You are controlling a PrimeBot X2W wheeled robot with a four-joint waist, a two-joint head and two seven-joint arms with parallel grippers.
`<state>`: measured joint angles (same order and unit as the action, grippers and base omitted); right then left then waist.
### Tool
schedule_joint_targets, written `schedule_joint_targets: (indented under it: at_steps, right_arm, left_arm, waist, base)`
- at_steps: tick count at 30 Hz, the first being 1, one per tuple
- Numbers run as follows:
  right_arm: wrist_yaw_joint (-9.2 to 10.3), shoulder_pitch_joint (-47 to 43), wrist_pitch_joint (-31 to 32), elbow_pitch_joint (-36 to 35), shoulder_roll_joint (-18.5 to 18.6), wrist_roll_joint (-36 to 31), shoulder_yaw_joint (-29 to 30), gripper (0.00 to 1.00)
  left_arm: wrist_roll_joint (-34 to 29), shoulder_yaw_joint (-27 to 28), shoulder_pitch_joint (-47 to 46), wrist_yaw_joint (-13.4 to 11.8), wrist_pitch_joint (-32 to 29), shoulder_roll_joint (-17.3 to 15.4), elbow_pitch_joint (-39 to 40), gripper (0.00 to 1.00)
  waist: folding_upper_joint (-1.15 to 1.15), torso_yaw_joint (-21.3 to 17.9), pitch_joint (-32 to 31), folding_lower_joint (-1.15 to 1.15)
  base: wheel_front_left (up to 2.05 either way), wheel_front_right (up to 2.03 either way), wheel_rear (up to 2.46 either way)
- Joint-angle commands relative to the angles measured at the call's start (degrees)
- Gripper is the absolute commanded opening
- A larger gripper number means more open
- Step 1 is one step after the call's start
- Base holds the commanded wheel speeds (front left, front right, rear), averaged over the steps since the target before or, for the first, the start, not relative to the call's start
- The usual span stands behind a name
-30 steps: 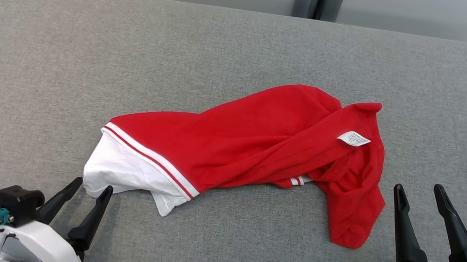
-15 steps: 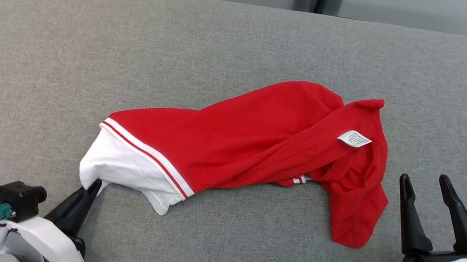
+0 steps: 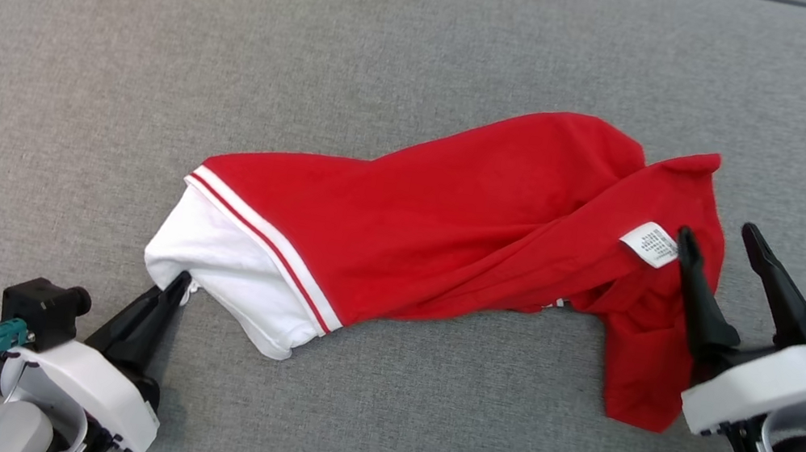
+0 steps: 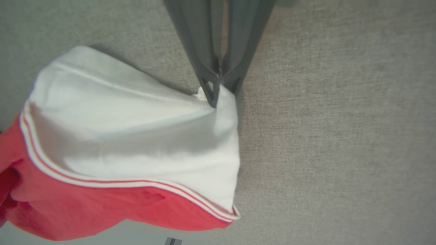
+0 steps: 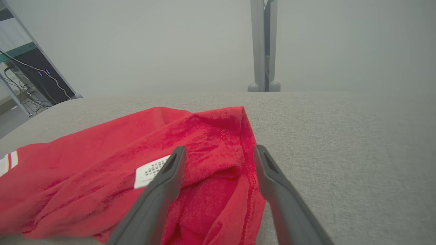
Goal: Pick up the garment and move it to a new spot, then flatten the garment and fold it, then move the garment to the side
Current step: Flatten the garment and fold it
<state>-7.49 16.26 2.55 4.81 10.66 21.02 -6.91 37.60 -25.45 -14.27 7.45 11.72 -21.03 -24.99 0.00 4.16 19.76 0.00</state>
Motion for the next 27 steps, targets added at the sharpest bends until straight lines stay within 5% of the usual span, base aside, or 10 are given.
schedule_joint_targets:
  at_steps: [1, 17, 18, 19, 21, 22, 27]
  right_arm:
    - [-0.01, 2.00, 0.07, 1.76, 1.04, 0.94, -0.97, 1.00]
    - [-0.02, 11.56, -1.63, 14.42, 5.69, 9.16, -9.03, 1.00]
    - [-0.02, 11.58, -1.49, 14.45, 6.01, 10.06, -9.84, 0.86]
    - [-0.01, 11.52, -1.43, 14.38, 6.50, 10.72, -10.68, 0.50]
    - [-0.01, 11.47, -1.78, 13.96, 7.31, 12.20, -11.97, 0.23]
    - [-0.01, 11.44, -2.13, 13.67, 7.67, 12.71, -12.42, 0.00]
    - [-0.01, 10.65, -5.00, 11.29, 9.16, 13.05, -13.71, 0.00]
  left_arm:
    - [0.20, -0.21, -1.41, -0.10, 0.23, -0.25, -0.59, 0.00]
    - [0.68, -1.65, -3.96, -0.13, 2.03, -0.04, -3.16, 0.00]
    - [0.73, -1.71, -4.05, -0.13, 2.15, 0.02, -3.29, 0.00]
    - [0.70, -1.76, -4.16, -0.13, 2.27, 0.03, -3.41, 0.00]
    - [0.75, -1.71, -4.46, -0.13, 2.37, -0.01, -3.56, 0.00]
    - [0.75, -1.66, -4.60, -0.13, 2.37, -0.04, -3.60, 0.00]
    - [0.15, -0.71, -4.85, -0.39, 2.92, -0.34, -3.15, 0.00]
  waist:
    - [0.00, 0.84, 1.31, 0.00]
    - [0.00, 2.05, 3.57, 0.00]
    - [0.00, 2.01, 3.60, 0.00]
    - [0.00, 1.96, 3.64, 0.00]
    - [0.00, 1.82, 3.73, 0.00]
    - [0.00, 1.74, 3.77, 0.00]
    - [0.00, 1.25, 3.56, 0.00]
  base:
    - [0.00, 0.00, 0.00]
    - [0.00, 0.00, 0.00]
    - [0.00, 0.00, 0.00]
    - [0.00, 0.00, 0.00]
    - [0.00, 0.00, 0.00]
    - [0.00, 0.00, 0.00]
    - [0.00, 0.00, 0.00]
